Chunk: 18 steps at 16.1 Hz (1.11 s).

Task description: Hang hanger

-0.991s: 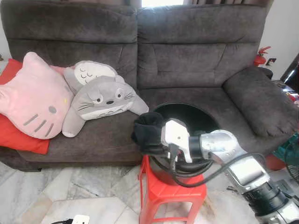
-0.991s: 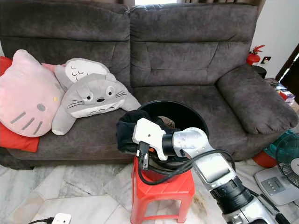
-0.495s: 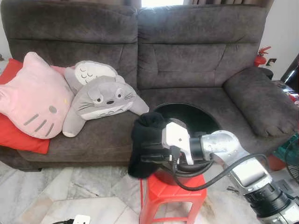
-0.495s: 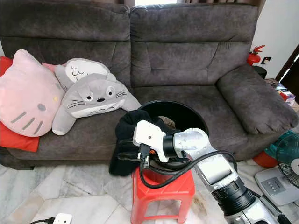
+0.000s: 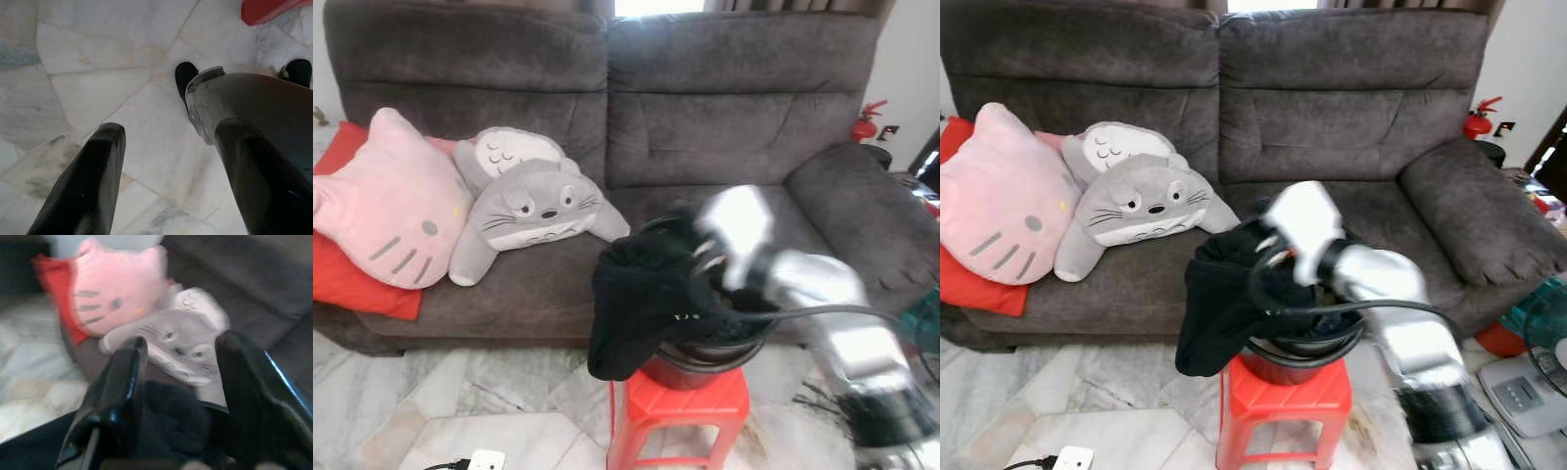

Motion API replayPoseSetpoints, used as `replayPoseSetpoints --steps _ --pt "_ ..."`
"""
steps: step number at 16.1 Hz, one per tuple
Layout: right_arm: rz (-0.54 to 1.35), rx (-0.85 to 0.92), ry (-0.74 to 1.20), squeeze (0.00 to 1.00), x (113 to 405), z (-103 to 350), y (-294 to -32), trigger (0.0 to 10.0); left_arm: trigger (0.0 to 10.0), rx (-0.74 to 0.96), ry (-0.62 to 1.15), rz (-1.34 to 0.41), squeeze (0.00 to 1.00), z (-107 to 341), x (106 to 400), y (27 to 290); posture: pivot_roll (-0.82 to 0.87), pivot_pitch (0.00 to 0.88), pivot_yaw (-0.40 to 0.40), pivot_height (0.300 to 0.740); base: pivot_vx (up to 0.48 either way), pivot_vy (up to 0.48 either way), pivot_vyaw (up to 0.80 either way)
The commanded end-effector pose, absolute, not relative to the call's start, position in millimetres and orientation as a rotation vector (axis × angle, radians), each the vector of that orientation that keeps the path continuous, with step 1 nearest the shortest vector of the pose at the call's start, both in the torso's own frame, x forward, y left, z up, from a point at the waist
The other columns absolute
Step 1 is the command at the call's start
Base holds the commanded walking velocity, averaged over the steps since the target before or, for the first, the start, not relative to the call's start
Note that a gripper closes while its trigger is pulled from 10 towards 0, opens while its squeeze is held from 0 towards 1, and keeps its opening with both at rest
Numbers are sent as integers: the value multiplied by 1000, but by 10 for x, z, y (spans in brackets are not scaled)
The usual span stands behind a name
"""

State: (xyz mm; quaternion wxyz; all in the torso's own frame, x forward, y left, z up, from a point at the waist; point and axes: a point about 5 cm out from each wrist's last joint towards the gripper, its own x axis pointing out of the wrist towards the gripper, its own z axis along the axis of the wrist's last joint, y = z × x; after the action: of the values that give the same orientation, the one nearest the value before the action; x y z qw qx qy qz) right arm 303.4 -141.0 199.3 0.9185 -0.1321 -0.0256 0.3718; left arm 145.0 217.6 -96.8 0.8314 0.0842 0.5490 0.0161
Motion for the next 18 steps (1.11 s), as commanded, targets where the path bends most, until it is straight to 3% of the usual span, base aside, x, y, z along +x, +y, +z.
replayPoseSetpoints --steps 1,3,6,9,13,15,18 --pt "628 -201 -47 0 3002 1976 -1563 10000 10000 180 1198 15 0 -1004 1375 2132 -191 0 -34 740 0 0 0" --pt "333 94 20 0 2988 1805 -1800 10000 10000 185 1197 8 0 -1004 1384 2116 -195 0 -33 740 0 0 0" --pt "195 347 114 0 2803 1524 -1842 10000 10000 186 1191 -4 0 -1003 1427 2038 -194 0 -31 740 0 0 0" --pt "223 344 231 0 2660 1322 -1766 10000 10000 186 1185 -6 0 -996 1466 2001 -195 0 -32 740 0 0 0" --pt "199 186 181 0 2684 1320 -1798 10000 10000 191 1181 6 0 -974 1489 2081 -188 0 -33 740 0 0 0" --pt "302 59 181 0 2627 1276 -1678 10000 10000 195 1183 14 0 -965 1480 2147 -186 0 -33 740 0 0 0" --pt "315 100 223 0 2529 1186 -1653 10000 10000 200 1187 19 0 -960 1467 2192 -188 0 -32 740 0 0 0"
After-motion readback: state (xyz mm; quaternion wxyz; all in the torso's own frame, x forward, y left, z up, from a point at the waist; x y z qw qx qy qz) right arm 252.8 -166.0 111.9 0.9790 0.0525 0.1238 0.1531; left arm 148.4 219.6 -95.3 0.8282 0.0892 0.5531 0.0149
